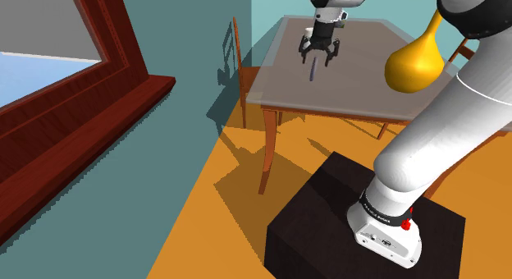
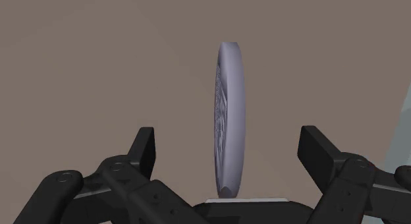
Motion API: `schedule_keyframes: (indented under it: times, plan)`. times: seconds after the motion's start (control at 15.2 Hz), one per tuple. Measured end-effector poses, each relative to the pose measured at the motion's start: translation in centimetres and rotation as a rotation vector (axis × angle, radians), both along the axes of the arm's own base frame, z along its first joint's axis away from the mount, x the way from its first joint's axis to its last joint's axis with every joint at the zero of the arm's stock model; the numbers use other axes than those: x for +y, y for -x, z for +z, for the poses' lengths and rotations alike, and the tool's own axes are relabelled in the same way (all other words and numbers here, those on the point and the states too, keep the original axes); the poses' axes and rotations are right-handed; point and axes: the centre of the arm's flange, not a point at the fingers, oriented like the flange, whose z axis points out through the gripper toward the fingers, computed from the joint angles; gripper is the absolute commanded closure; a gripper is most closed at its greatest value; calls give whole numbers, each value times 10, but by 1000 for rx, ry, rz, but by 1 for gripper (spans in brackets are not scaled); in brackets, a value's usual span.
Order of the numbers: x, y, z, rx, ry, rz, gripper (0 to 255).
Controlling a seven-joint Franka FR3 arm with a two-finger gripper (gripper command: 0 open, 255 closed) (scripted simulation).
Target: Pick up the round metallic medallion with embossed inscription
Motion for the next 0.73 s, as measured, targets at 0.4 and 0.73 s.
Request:
schedule_keyframes:
  times: [0.4, 0.73]
  plan:
    - [0, 0, -7, -1, 1, -1, 255]
    - [0, 0, -7, 0, 0, 0, 255]
